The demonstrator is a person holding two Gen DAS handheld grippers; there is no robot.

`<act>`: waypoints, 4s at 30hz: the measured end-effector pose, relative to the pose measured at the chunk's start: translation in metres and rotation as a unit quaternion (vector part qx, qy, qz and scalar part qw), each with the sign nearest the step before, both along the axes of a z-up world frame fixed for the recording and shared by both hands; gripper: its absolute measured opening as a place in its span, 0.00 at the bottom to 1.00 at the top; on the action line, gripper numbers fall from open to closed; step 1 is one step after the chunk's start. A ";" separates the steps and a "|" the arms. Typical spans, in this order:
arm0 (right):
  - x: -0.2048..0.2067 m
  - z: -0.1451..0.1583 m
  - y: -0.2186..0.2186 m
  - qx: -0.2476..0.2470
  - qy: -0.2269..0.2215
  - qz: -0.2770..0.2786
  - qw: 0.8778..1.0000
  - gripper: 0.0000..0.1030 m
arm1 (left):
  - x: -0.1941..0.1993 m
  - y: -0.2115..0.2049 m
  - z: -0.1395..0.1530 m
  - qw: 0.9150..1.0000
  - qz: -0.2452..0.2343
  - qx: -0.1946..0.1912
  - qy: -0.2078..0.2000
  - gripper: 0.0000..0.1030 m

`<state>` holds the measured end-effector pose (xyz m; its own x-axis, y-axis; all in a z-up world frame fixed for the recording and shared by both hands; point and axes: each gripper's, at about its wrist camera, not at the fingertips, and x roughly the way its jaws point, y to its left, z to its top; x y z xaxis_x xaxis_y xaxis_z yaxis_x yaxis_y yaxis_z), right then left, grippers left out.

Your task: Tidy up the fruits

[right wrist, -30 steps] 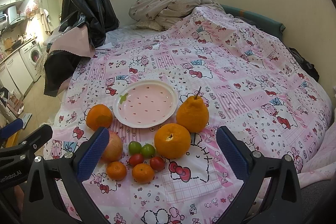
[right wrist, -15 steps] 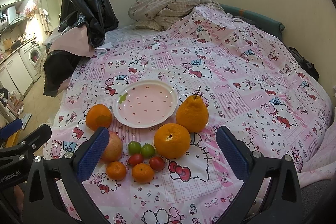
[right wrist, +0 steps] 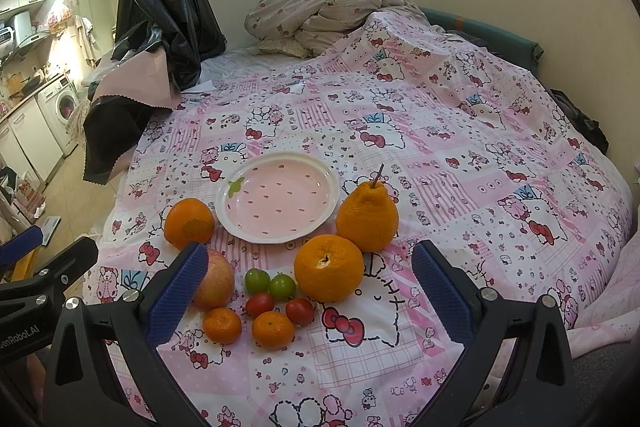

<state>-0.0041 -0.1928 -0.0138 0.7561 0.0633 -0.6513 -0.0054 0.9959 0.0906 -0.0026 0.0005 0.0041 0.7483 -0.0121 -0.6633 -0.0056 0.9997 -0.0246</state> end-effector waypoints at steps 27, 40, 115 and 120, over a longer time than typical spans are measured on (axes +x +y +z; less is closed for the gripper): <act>0.017 0.006 -0.011 0.054 0.039 0.009 0.998 1.00 | 0.018 0.016 0.011 0.999 0.016 -0.007 0.027 1.00; 0.114 -0.010 -0.041 0.114 0.192 0.048 0.973 1.00 | 0.097 0.045 -0.014 0.980 0.069 -0.059 0.177 0.99; 0.157 -0.080 -0.040 0.177 0.290 0.067 0.938 0.79 | 0.141 -0.008 -0.044 0.972 -0.053 0.006 0.230 0.79; 0.203 -0.075 -0.023 0.154 0.275 0.073 0.946 0.79 | 0.168 0.003 -0.044 0.975 -0.043 0.015 0.219 0.79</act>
